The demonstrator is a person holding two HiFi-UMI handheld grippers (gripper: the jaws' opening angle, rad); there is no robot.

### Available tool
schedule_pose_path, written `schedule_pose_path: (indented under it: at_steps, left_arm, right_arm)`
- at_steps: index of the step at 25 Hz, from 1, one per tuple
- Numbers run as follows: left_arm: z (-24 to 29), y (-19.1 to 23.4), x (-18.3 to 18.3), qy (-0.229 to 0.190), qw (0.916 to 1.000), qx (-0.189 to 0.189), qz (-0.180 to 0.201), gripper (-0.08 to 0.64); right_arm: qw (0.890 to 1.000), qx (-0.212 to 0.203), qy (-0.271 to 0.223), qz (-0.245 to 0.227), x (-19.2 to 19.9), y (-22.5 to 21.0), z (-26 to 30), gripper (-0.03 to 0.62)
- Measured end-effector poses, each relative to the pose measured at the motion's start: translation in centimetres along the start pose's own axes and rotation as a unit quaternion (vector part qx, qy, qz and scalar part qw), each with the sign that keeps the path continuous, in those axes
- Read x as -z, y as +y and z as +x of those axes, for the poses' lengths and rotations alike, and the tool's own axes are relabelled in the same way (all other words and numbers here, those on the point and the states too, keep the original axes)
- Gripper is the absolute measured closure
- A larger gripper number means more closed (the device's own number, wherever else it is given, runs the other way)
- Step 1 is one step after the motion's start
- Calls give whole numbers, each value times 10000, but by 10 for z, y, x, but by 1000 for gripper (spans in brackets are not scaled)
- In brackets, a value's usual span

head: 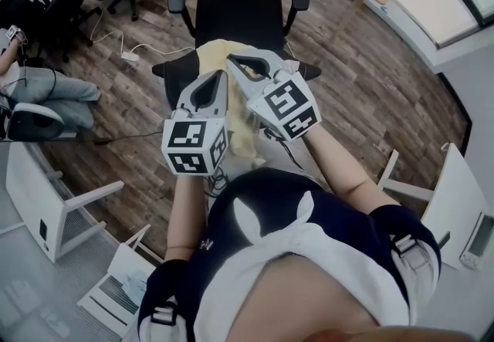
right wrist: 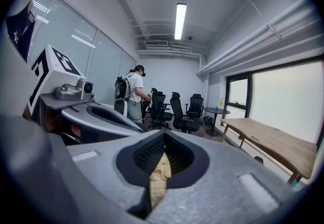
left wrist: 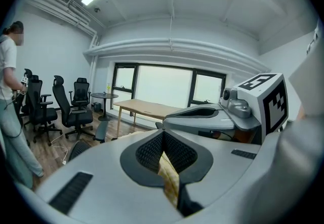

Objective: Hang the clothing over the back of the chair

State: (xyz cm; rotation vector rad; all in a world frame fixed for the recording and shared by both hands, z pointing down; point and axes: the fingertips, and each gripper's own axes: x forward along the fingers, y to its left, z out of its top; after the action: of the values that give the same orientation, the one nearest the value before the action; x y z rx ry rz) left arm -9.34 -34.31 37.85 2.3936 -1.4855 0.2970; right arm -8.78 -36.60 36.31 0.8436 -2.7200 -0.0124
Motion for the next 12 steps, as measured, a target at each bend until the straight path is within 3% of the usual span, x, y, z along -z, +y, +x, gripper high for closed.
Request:
schedule_pose_path:
  at_steps: [6, 12]
  left_arm:
    - [-1, 0, 3, -20, 10000, 7, -23, 554]
    - [0, -3, 5, 68, 9999, -50, 79, 554]
  right_arm:
    - [9995, -49, 158, -255, 7, 10, 4, 594]
    - [9996, -69, 229, -174, 10, 8, 3, 594]
